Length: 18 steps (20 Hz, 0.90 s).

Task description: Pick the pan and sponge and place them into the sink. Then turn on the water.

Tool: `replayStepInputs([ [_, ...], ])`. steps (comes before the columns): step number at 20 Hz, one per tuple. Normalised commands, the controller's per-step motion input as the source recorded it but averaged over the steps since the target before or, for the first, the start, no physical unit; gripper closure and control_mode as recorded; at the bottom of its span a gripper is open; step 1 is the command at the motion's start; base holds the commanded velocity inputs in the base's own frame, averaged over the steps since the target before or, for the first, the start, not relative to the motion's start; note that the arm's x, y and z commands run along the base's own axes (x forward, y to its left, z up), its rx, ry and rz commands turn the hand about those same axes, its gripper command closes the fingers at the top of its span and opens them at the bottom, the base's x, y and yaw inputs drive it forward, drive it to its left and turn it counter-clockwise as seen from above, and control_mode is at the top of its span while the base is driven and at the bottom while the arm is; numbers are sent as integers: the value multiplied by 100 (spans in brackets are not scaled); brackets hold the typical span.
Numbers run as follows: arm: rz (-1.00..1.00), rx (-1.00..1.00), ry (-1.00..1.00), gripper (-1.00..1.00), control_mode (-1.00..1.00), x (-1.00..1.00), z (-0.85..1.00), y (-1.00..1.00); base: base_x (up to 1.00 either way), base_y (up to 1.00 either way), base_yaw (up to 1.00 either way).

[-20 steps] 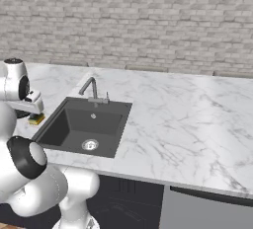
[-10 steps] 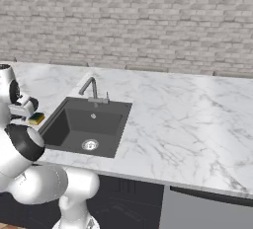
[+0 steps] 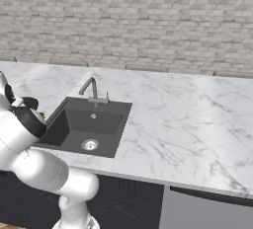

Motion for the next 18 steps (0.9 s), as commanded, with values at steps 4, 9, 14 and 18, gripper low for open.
replayStepInputs([
  [4,0,-3,0,-100,-100,33,-22,31,0,0,0],
  [9,0,-2,0,-100,-100,25,-16,36,0,0,0],
  [14,0,0,0,-100,-100,9,-14,43,0,0,0],
  [18,0,0,0,-100,-100,6,-18,43,0,0,0],
])
